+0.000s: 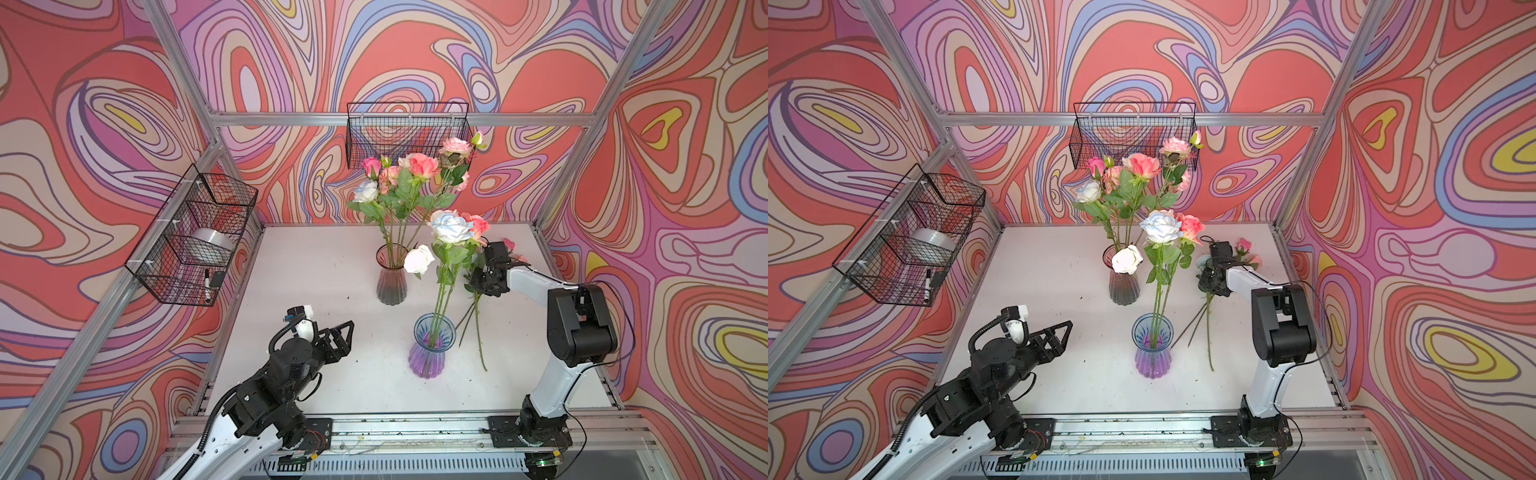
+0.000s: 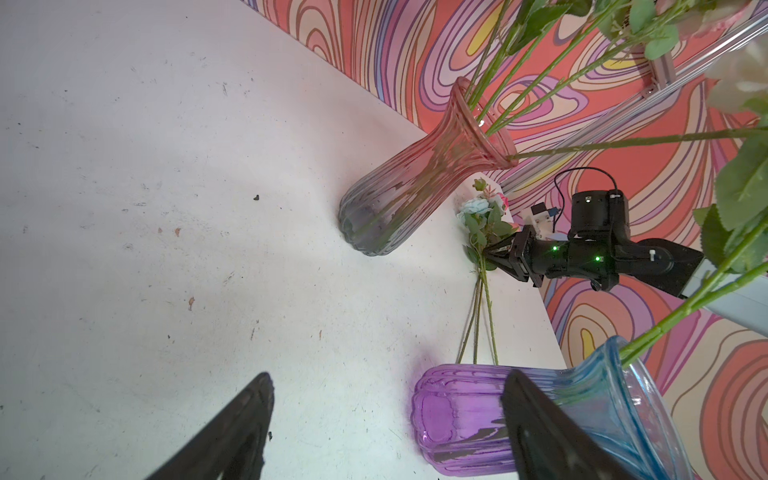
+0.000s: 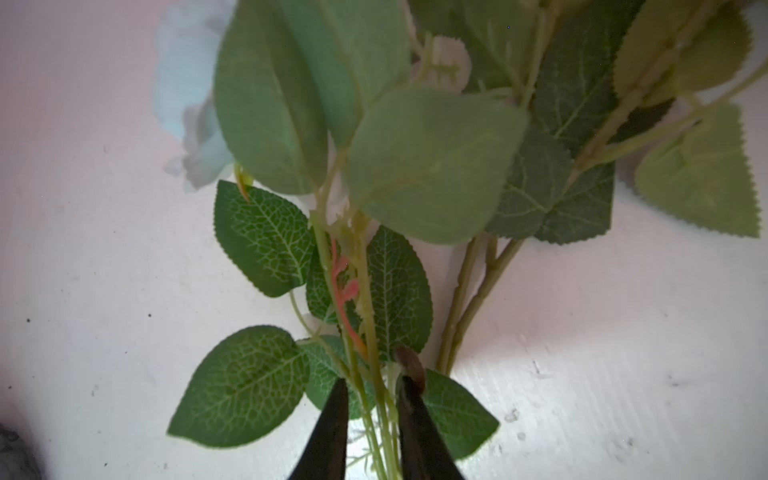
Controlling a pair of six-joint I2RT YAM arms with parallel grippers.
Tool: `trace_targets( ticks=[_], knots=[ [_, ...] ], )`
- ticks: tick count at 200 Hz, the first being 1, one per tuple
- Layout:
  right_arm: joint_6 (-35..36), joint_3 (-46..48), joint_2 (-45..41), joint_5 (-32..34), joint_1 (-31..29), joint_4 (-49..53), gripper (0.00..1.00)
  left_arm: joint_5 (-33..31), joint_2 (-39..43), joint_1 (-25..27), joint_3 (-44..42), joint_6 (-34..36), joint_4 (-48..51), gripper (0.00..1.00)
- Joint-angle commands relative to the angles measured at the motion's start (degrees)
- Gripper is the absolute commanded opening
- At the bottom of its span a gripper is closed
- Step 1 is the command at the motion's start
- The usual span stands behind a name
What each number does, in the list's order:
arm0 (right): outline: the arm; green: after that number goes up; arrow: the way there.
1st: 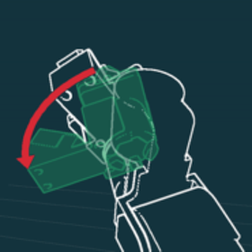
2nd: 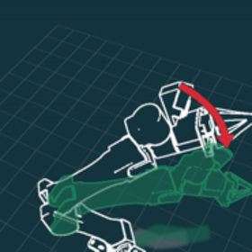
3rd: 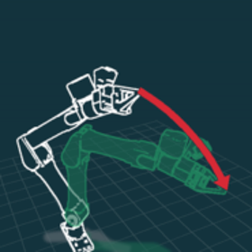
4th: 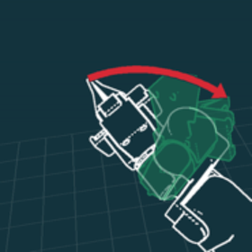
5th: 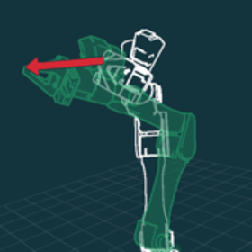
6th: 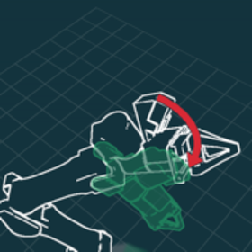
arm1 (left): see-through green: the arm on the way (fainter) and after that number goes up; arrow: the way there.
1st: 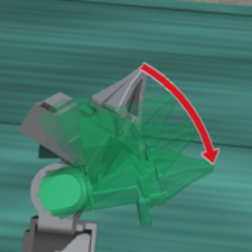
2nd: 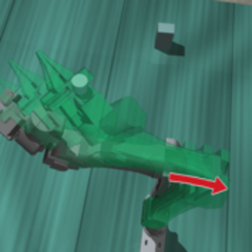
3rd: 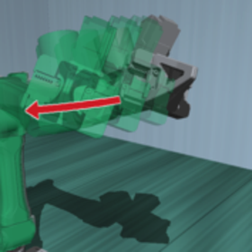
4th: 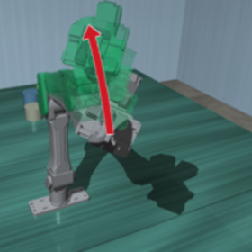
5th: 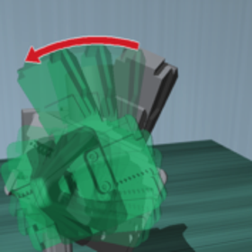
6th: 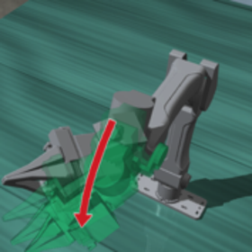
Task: Arrange the flowers into the vase
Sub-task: 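Close the right gripper on the light blue rose stems, then lift the light blue roses high above the table with the right gripper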
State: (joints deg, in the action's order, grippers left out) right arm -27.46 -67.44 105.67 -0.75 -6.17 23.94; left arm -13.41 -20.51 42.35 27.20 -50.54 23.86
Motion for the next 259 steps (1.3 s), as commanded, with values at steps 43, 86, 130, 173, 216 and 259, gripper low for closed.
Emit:
trace_targets(
  ticks=[43,86,130,173,216,259],
  knots=[
    [1.8,-0.1,3.4,-2.6,0.0,0.1,0.14,-0.5,-2.1,-0.2,-0.5,1.5,-1.1,0.87],
    [1.9,0.1,3.1,-2.9,0.0,0.3,0.07,-0.4,-1.8,-0.2,-0.6,1.5,-1.0,0.87],
    [0.5,1.4,-7.0,-5.1,0.0,-1.0,0.00,-0.5,-1.3,-0.2,-0.6,1.4,-1.0,0.87],
    [-0.9,3.8,-18.3,-7.6,0.0,-1.3,0.00,0.3,-2.2,-0.2,-0.2,0.7,-3.2,0.87],
    [-2.2,10.7,-32.7,-8.7,-0.1,-3.5,0.00,1.6,-3.7,-0.2,0.3,0.8,-6.8,0.87],
    [-3.4,13.8,-44.0,-9.6,0.0,-2.7,0.00,0.1,-7.7,-0.2,1.7,0.1,-14.0,0.87]
  ],
)
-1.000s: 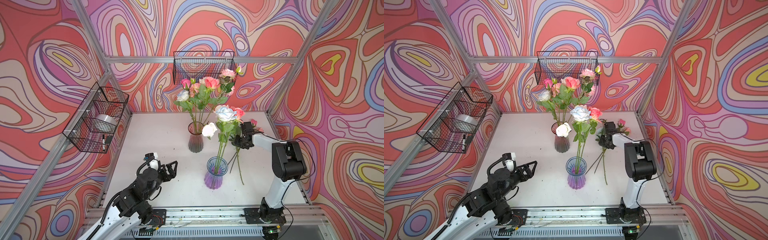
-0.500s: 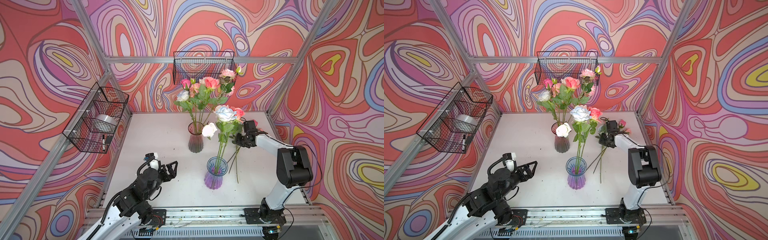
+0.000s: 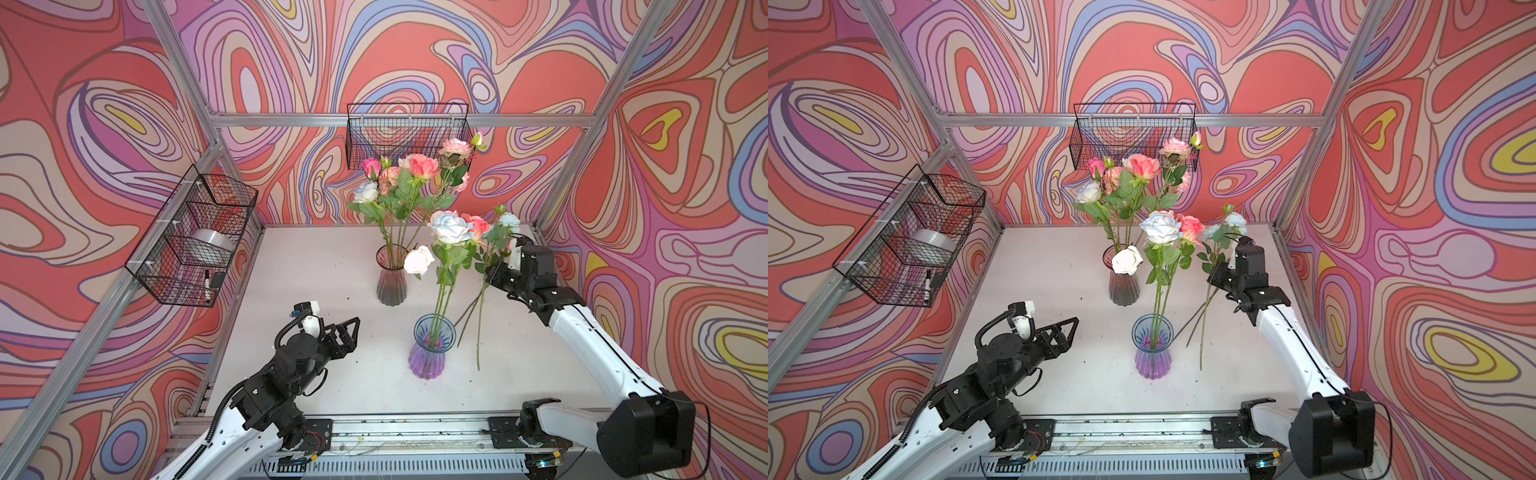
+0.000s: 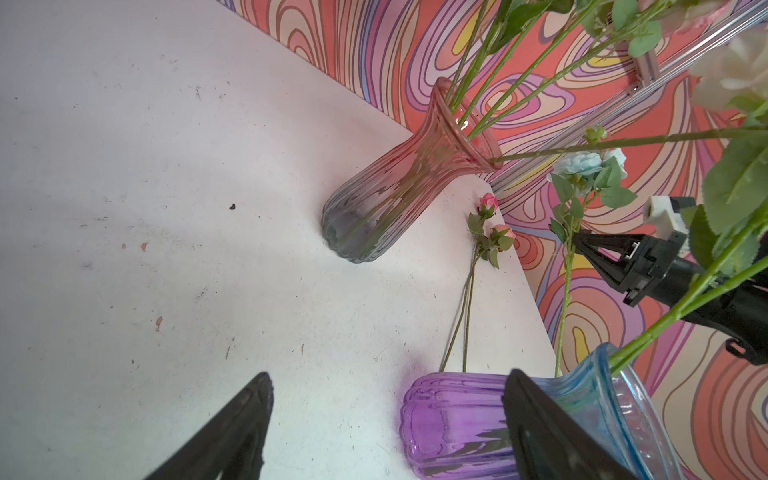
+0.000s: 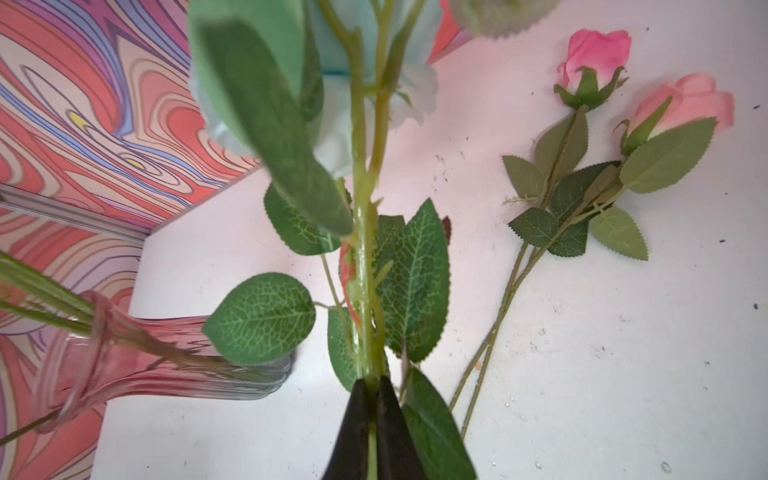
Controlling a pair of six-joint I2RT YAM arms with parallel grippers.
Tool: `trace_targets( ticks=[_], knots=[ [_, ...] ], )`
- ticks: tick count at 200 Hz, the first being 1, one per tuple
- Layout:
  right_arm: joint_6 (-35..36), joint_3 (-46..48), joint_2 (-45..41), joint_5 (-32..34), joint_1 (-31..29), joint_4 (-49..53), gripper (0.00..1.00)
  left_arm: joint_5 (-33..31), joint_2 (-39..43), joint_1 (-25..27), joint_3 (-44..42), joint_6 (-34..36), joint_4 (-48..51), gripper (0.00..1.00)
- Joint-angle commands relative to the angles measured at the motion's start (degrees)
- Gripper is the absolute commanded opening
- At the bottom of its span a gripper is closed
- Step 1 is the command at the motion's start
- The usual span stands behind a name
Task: Arrange the flowers into the vase
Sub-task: 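Lift the light blue roses high above the table with the right gripper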
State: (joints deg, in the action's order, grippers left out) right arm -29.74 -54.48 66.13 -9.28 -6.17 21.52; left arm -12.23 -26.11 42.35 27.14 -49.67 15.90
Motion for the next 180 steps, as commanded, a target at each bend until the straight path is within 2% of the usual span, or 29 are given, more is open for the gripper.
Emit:
trace_targets(
  ticks=[1,85,128,180],
  knots=[
    [-1.1,0.8,-4.7,-1.1,0.0,-0.1,0.00,-1.1,-2.3,-0.2,1.8,-0.8,-6.3,0.87],
    [-3.1,-2.6,-17.2,-6.1,-0.1,-1.8,0.00,-2.2,-10.7,-0.2,5.9,-6.3,-12.7,0.86],
    [-3.5,0.5,-23.5,-8.8,0.0,-13.0,0.00,-1.5,-10.4,-0.3,6.6,-7.0,-11.9,0.86],
    [-2.7,-2.8,-25.7,-10.6,-0.1,-20.7,0.00,0.0,-8.2,-0.2,6.5,-6.8,-12.7,0.86]
  ],
)
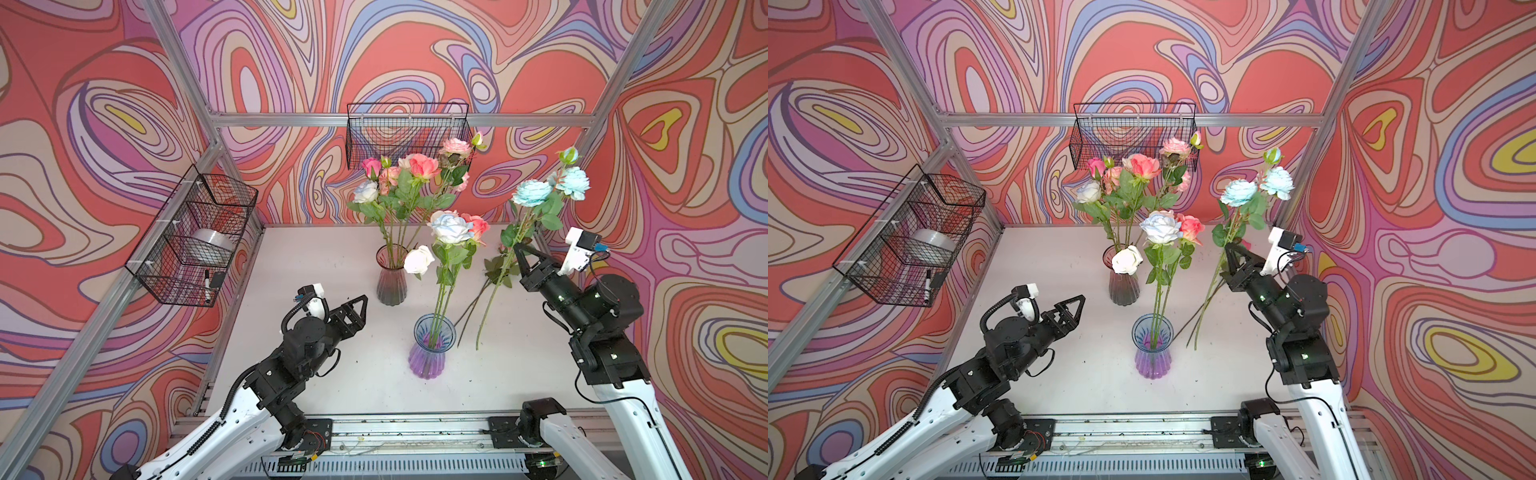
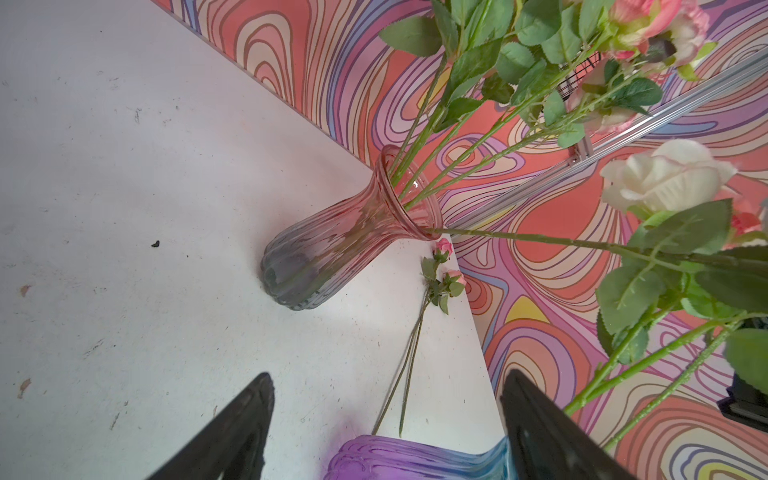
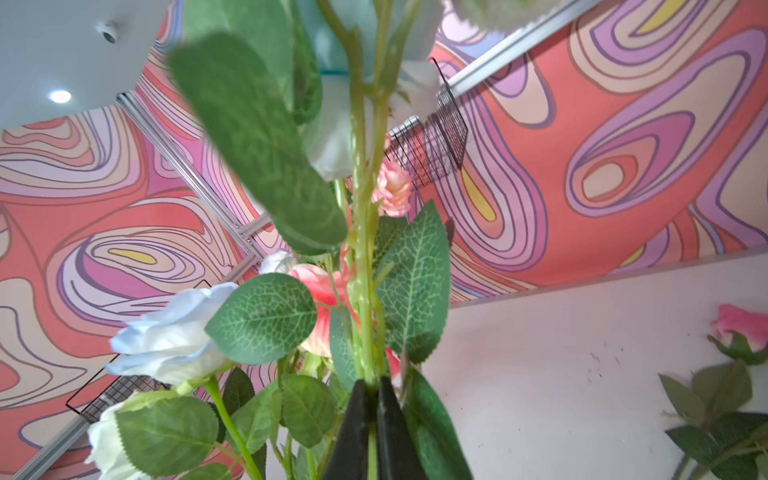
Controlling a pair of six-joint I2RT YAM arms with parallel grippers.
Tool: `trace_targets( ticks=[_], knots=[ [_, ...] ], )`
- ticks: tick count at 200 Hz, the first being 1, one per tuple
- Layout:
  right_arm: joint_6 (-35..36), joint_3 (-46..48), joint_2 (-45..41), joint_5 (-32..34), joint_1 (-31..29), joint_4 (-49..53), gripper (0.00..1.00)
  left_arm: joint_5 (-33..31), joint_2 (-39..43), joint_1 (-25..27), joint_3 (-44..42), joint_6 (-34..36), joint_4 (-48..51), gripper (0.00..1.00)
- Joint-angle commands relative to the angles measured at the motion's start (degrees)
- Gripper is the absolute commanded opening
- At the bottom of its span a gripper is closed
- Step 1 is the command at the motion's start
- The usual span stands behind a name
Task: Arrange the flowers into the vase
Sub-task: 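Lift the light blue roses high above the table with the right gripper, then lower the light blue rose stems into the purple-blue vase with the right gripper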
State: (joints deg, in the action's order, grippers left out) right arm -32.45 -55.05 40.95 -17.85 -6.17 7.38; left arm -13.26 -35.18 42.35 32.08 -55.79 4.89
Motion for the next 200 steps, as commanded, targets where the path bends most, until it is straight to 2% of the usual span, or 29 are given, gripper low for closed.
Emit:
trace_targets(
  ticks=[1,64,129,153,186,200],
  knots=[
    [-0.1,-2.3,-0.6,-2.2,-0.1,-6.7,0.00,1.1,0.8,-0.2,1.6,-0.6,-1.8,0.86],
    [-10.8,-5.5,1.5,-8.7,-0.1,-18.0,0.00,13.1,-5.9,-0.2,6.7,2.4,-4.8,0.82],
    [-16.2,-4.6,5.0,-10.9,-0.8,-24.9,0.00,14.5,-7.0,-0.2,6.0,1.9,-7.2,0.82],
    [-13.0,-3.6,5.8,-9.2,-4.9,-23.7,0.00,14.1,-6.2,-0.3,4.7,1.7,-7.9,0.82],
    [-1.4,-4.1,7.4,-2.0,-18.3,-18.5,0.00,13.9,-5.6,-0.3,3.8,1.7,-8.4,0.82],
    [1.9,-3.2,6.5,2.0,-21.3,-17.9,0.00,14.0,-5.3,-0.2,3.6,1.7,-8.2,0.82]
  ],
)
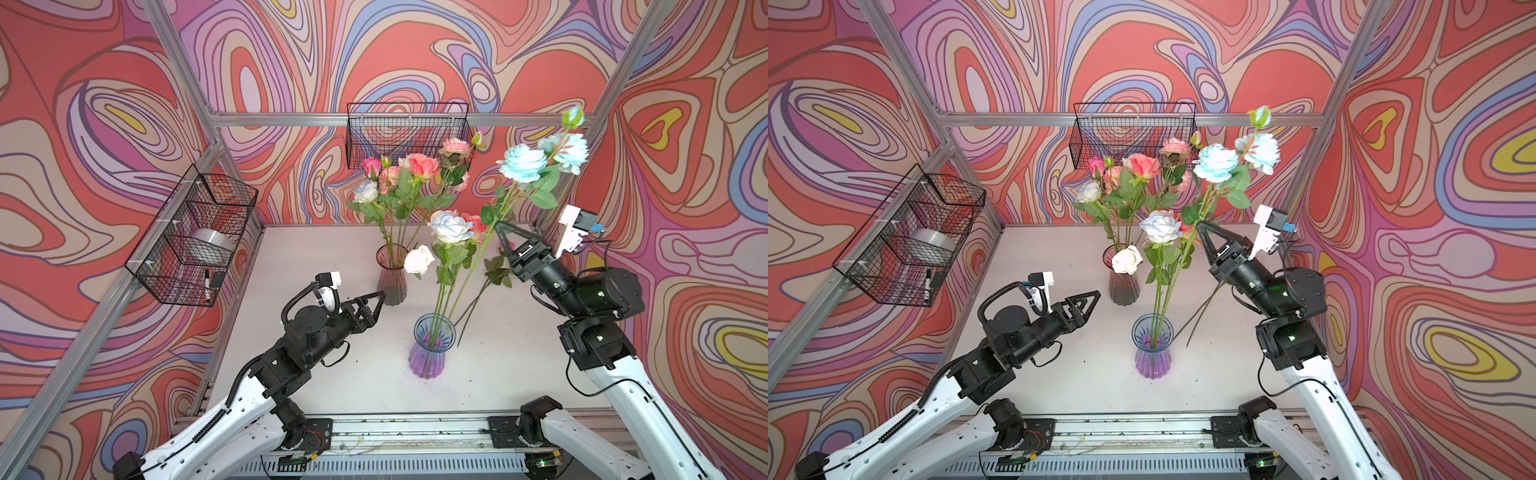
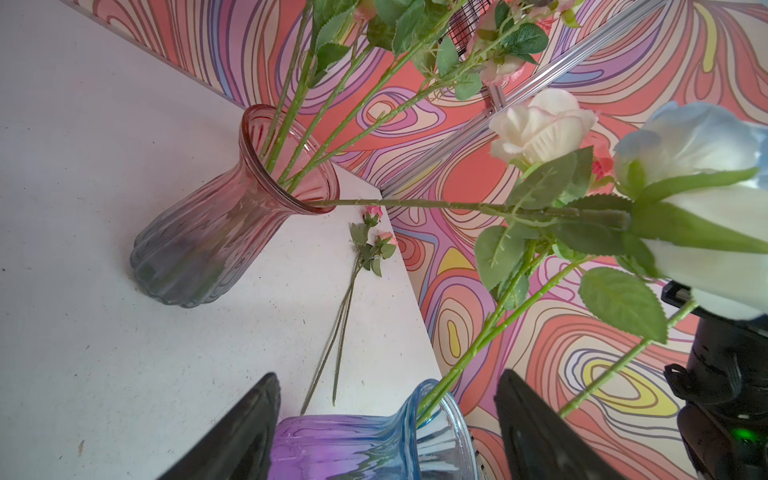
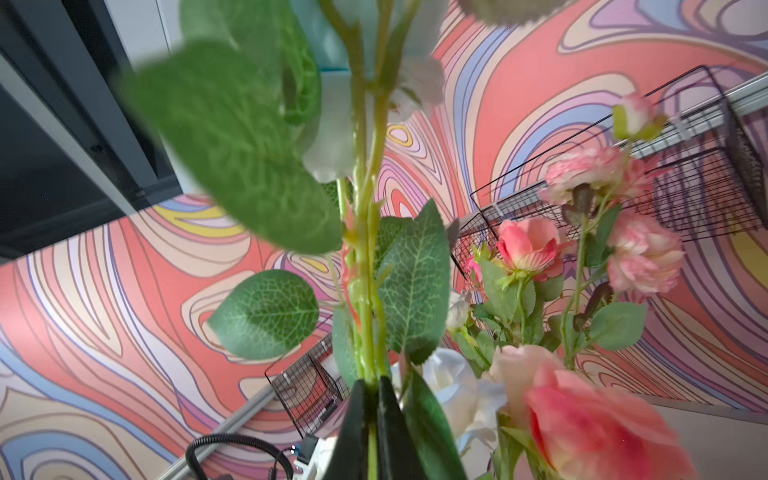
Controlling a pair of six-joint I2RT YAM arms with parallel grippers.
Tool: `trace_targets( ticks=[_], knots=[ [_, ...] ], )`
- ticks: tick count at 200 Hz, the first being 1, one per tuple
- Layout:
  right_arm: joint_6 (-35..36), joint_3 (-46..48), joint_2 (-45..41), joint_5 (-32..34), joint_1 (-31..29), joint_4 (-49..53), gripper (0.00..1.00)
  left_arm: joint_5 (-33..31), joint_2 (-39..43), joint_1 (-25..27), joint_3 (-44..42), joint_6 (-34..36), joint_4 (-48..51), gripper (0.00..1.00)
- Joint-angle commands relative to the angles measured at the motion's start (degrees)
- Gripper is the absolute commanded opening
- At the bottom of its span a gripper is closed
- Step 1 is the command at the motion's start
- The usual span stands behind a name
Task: Arrange the flowers into the vase
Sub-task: 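Lower the light blue rose stems into the purple-blue vase with the right gripper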
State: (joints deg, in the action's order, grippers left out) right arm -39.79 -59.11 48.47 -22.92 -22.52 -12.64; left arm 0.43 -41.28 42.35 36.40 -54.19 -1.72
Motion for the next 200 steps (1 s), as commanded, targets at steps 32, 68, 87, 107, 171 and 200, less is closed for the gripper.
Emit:
trace_targets(
  ticks=[32,68,87,107,171,200],
  knots=[
    [9.7,2.7,0.1,5.7,-5.3,1.7,0.00,0.0,2.2,-0.2,-1.3,0.5,-0.8,0.83],
    [10.7,2.7,1.8,5.8,-5.5,1.2,0.00,-0.7,3.3,-0.2,-3.5,0.0,-1.6,0.83],
    [12.1,3.7,1.8,5.2,-5.6,2.8,0.00,-0.6,3.4,-0.2,-5.2,-0.8,-3.3,0.83],
    [13.6,6.0,-0.4,5.7,-5.8,5.9,0.00,-0.5,3.9,-0.2,-6.3,-1.6,-4.0,0.83],
    [14.3,11.3,-6.2,4.2,-6.3,14.5,0.15,-3.1,3.8,-0.2,-9.8,-0.9,-4.9,0.84],
    [14.2,10.4,-4.5,0.1,-7.3,17.6,0.24,-2.4,1.6,-0.2,-10.3,-2.2,-7.3,0.84]
  ],
)
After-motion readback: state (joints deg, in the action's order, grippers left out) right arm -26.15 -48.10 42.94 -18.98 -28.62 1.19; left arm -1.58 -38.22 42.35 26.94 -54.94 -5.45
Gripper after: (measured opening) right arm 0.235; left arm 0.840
